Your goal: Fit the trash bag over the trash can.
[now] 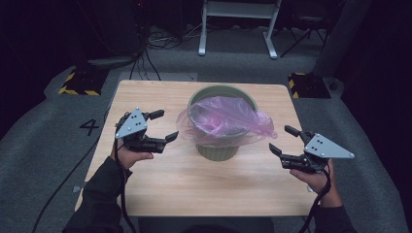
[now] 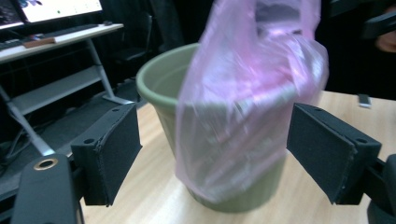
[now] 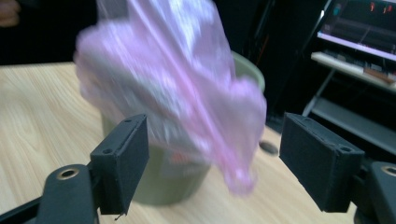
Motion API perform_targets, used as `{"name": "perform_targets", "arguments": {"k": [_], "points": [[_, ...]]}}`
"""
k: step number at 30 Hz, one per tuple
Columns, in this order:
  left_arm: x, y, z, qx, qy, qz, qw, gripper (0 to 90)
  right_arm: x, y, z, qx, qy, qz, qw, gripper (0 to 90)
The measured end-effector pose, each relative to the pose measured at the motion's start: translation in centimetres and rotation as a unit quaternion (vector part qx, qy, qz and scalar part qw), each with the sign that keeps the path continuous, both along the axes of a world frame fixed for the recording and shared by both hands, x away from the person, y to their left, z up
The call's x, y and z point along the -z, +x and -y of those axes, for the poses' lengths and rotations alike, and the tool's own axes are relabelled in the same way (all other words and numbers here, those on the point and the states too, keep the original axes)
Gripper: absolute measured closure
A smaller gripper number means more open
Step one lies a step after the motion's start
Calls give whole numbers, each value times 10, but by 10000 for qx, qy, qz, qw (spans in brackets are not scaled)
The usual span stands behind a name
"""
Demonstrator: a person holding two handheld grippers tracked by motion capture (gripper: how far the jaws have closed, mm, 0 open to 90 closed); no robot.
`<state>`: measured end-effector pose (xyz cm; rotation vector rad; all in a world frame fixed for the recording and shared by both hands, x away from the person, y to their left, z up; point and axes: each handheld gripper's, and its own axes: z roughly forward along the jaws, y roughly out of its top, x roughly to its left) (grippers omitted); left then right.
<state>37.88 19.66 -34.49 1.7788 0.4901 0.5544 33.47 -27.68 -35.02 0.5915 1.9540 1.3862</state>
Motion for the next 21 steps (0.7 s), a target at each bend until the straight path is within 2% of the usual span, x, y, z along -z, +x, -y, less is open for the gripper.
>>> {"name": "perform_targets", "arguments": {"k": [3,4,5,7,10,11,13,14,15,17,18,20,21], "points": [[-7,16,9,-27,-10,-82,10000,194,-17,3,-11,19,-161,99,9998,281],[-8,21,13,-94,95,-12,9999,220,-21,8,-17,-8,-338,176,9993,336],[-8,25,16,-159,158,12,9997,246,-23,13,-22,-40,-490,150,9987,360],[-7,37,23,-186,244,-25,9995,308,-23,24,-29,-70,-676,45,9977,402],[-7,50,29,-233,276,-72,9993,451,-20,39,-40,-157,-979,-95,9950,456],[-6,52,31,-287,283,-56,9992,498,-20,42,-44,-138,-1060,-88,9942,495],[-7,59,32,-226,214,-124,9994,547,-20,45,-48,-257,-1148,-49,9930,505],[-7,61,33,-266,255,-102,9993,596,-20,47,-51,-176,-1260,0,9919,578],[-7,64,34,-273,287,-105,9992,637,-20,47,-52,-170,-1277,-5,9917,669],[-6,69,36,-271,341,-134,9990,743,-20,51,-52,-88,-1266,-20,9919,793],[-6,73,37,-301,411,-146,9986,799,-21,54,-50,-93,-1168,-50,9931,828],[-4,80,39,-299,405,-215,9985,895,-23,62,-44,-10,-873,-149,9961,883],[-4,83,41,-320,441,-251,9982,899,-23,67,-41,41,-752,-228,9969,892]]}}
